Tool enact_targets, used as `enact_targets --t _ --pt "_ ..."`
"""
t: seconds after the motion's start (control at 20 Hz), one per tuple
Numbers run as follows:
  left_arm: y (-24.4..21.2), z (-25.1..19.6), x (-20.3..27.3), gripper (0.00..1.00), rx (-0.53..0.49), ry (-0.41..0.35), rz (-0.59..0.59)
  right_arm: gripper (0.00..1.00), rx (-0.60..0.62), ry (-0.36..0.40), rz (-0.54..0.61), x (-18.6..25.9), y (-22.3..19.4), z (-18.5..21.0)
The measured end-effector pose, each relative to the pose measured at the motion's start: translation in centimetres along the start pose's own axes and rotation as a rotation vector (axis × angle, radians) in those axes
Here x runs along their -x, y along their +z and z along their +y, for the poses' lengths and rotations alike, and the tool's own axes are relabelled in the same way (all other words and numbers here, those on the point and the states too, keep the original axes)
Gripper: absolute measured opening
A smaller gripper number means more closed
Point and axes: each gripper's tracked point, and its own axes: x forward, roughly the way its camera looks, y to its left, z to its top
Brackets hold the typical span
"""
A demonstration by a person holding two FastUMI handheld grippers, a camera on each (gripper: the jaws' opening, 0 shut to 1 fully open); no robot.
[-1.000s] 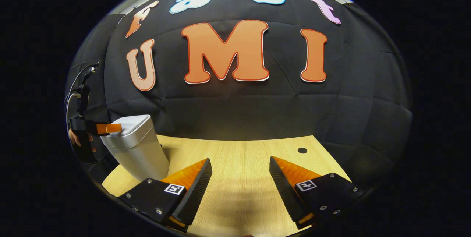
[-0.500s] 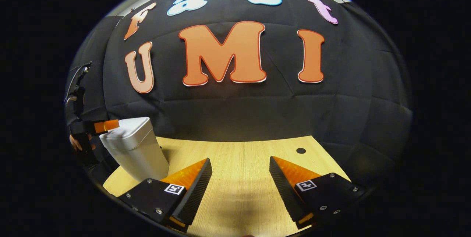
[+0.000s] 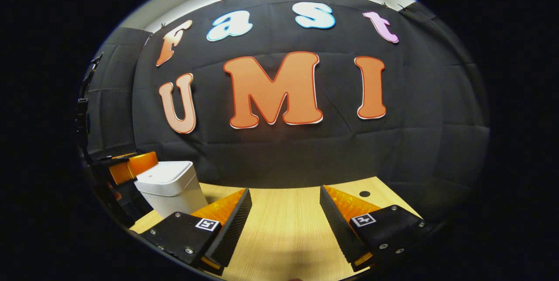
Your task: Press the lid of the desktop garbage bin to open it, pick up the crumpled paper on the desktop and throw it into the bin, then pick up the pop can on the desktop and drop it into the bin, and finally close the garbage bin lid.
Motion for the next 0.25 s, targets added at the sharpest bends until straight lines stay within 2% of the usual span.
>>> enact_targets --t 0.25 --pt "-2.4 -3.8 1.7 0.95 -0.031 -0.049 0.005 0.94 0.008 -0.012 -0.012 0.8 0.0 -0.8"
